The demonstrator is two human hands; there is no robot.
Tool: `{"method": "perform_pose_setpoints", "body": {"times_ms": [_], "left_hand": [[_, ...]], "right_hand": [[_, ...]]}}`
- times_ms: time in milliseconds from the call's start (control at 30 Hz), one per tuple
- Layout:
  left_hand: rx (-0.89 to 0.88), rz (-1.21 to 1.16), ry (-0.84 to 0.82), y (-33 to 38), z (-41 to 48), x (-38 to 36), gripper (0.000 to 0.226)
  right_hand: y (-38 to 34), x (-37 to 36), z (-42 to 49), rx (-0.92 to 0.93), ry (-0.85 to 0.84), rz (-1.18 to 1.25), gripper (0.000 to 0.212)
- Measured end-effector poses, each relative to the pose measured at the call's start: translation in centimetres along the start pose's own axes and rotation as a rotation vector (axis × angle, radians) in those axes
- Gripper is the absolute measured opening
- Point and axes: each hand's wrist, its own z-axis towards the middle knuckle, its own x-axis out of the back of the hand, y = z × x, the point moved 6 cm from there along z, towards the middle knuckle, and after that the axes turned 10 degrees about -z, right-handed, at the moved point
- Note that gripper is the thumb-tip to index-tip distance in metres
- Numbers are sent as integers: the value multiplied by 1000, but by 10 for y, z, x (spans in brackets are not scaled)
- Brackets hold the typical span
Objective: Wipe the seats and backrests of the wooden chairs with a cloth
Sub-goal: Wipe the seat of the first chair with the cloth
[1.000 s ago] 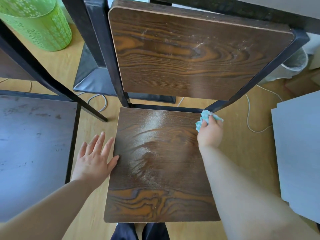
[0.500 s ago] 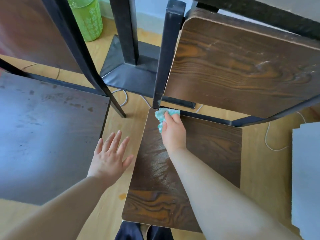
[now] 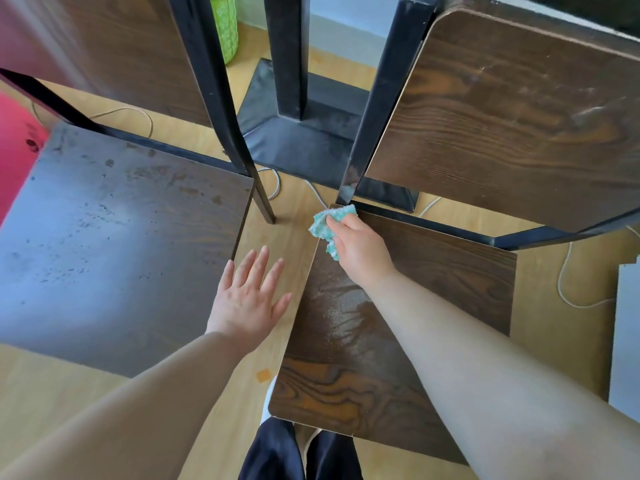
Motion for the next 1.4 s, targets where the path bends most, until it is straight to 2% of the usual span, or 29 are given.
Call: {"method": "perform_pose_setpoints", "body": {"times_ms": [233,533,733,800,900,1100,1133,1200,1233,1300,1400], "left_hand": [[6,-21,4,14,-5,6,77],[-29,-13,-23,22,-19,4,66],[-46,16,-34,22,-25,-2,67],[-49,15,-29,24,-25,-3,67],[-52,28,-35,25,-23,-2,65],[-55,38,-12,26,-16,1,64],[-57,38,-9,26,-13,2,64],[-60,31,-5,29,-5,6,64],[-61,29,1,31,0,8,63],[-63,25,17,38,11,14,62],[-81,-3,38,51,26,23,59]], "right_hand": [[-24,-25,-70,135,-20,52,48],[-59,-53,-154,228,-11,76,48],[-82,-83,-211,317,-146,63,70],[-89,-90,-230,345,-186,105,72],[-94,-96,-244,344,-194,126,71],[-90,-80,-240,339,-311,196,54],[-86,-67,-234,322,-255,198,47],[-61,-46,-217,130,-164,328,21],[-46,-33,-206,72,-103,315,18],[-18,-9,-184,101,12,205,31],[44,25,-144,-35,153,165,36]]}}
